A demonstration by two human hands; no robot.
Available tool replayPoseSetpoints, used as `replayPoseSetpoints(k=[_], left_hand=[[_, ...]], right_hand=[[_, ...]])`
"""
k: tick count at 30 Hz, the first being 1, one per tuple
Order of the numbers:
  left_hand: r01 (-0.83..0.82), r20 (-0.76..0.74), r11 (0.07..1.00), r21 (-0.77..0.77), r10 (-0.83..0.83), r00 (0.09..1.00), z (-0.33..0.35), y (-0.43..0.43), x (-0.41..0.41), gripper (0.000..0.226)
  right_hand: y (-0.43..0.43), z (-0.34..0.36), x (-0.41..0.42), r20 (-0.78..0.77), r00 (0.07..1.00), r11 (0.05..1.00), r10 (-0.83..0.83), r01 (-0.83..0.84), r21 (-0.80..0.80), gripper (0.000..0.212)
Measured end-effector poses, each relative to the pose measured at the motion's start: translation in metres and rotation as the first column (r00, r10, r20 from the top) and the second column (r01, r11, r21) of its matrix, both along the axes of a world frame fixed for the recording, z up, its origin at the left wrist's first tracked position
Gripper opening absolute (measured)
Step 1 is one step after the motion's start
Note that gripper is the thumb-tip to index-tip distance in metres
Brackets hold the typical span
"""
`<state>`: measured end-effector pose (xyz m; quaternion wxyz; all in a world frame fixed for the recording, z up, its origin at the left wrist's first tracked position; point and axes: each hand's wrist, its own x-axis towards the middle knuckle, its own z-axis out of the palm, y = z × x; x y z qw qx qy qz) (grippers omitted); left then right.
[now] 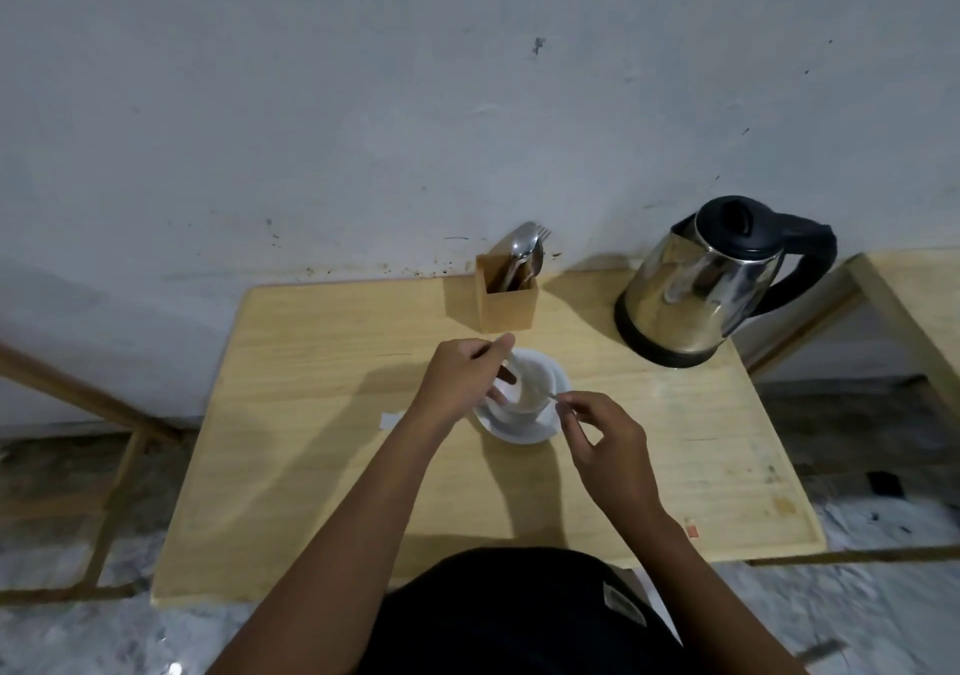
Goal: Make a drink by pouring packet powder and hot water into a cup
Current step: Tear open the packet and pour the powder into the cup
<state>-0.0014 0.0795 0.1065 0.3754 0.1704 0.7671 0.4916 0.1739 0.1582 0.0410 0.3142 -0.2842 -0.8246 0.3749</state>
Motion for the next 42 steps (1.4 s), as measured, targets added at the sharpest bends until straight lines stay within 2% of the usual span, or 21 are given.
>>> replayPoseSetpoints(k=[3, 5, 6, 9, 12, 15, 20, 25, 29, 34, 42], left_hand=[[-0.02, -0.215, 0.999, -0.041, 0.01, 0.977, -0.019, -0.009, -0.014, 0.035], [0.041, -0.332, 0.993, -0.115, -0.077, 0.94, -0.033, -0.016, -0.018, 0.029], [0.088, -0.344, 0.983, -0.158, -0.139, 0.929, -0.041, -0.018, -0.019, 0.031], [0.218, -0.333, 0.947, -0.237, -0.29, 0.897, -0.056, -0.021, -0.016, 0.038], [0.222, -0.356, 0.952, -0.212, -0.287, 0.889, -0.062, -0.02, -0.014, 0.036], [0.189, -0.308, 0.965, -0.183, -0.239, 0.921, -0.065, -0.017, -0.018, 0.035], [0.16, -0.349, 0.968, -0.193, -0.22, 0.911, -0.074, -0.017, -0.02, 0.028], [0.148, -0.365, 0.973, -0.179, -0.205, 0.908, -0.077, -0.017, -0.017, 0.021], [0.134, -0.378, 0.977, -0.167, -0.188, 0.907, -0.077, -0.015, -0.014, 0.019], [0.123, -0.383, 0.98, -0.154, -0.174, 0.907, -0.079, -0.015, -0.013, 0.019], [0.109, -0.363, 0.982, -0.153, -0.158, 0.918, -0.088, -0.011, -0.009, 0.019]], right_hand=[[0.012, 0.002, -0.001, 0.046, 0.997, 0.991, -0.057, 0.062, -0.122, 0.011], [0.02, 0.004, -0.003, 0.102, 0.994, 0.983, -0.045, 0.062, -0.172, 0.009], [0.023, 0.005, -0.004, 0.134, 0.99, 0.98, -0.033, 0.058, -0.19, 0.01], [0.033, 0.008, -0.01, 0.253, 0.967, 0.982, -0.015, 0.061, -0.177, 0.01], [0.041, 0.012, -0.017, 0.373, 0.927, 0.99, 0.017, 0.036, -0.135, 0.012], [0.048, 0.015, -0.022, 0.356, 0.934, 0.98, 0.037, 0.035, -0.195, 0.013], [0.052, 0.016, -0.027, 0.384, 0.923, 0.995, -0.001, 0.04, -0.095, 0.014], [0.056, 0.017, -0.033, 0.359, 0.933, 0.991, 0.027, 0.022, -0.133, 0.009], [0.058, 0.018, -0.034, 0.378, 0.926, 0.999, -0.013, 0.027, -0.032, 0.012], [0.058, 0.023, -0.036, 0.329, 0.943, 0.998, -0.052, 0.033, 0.061, 0.012], [0.061, 0.03, -0.035, 0.31, 0.95, 0.994, -0.05, 0.016, 0.11, 0.013]])
